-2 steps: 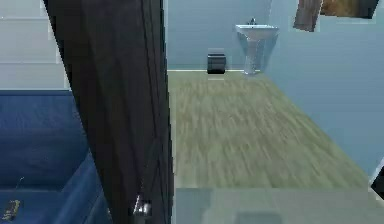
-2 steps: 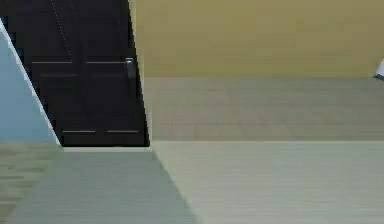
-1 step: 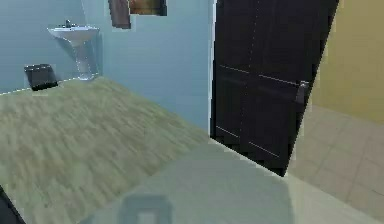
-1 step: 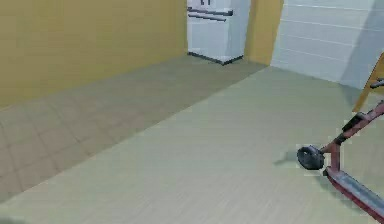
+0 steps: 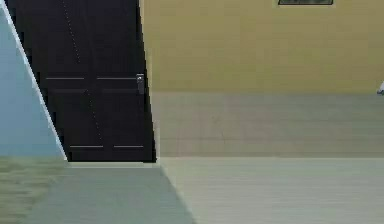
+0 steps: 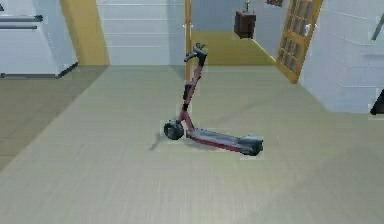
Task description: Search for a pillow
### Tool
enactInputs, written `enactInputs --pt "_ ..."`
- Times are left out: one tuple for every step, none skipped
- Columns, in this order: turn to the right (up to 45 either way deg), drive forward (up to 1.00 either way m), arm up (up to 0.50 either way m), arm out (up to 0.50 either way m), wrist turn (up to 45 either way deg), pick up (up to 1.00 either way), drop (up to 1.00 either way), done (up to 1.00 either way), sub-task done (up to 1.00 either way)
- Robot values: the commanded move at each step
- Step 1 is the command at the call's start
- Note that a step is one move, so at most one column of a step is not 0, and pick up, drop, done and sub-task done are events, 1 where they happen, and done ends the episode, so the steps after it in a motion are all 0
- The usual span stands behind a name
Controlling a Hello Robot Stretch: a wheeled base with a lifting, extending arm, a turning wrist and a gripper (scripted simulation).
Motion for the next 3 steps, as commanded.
enactInputs --pt "45.0 0.0 0.0 0.0 0.0 0.0 0.0 0.0 0.0" --pt "9.0 0.0 0.0 0.0 0.0 0.0 0.0 0.0 0.0" --pt "0.0 0.2 0.0 0.0 0.0 0.0 0.0 0.0 0.0"
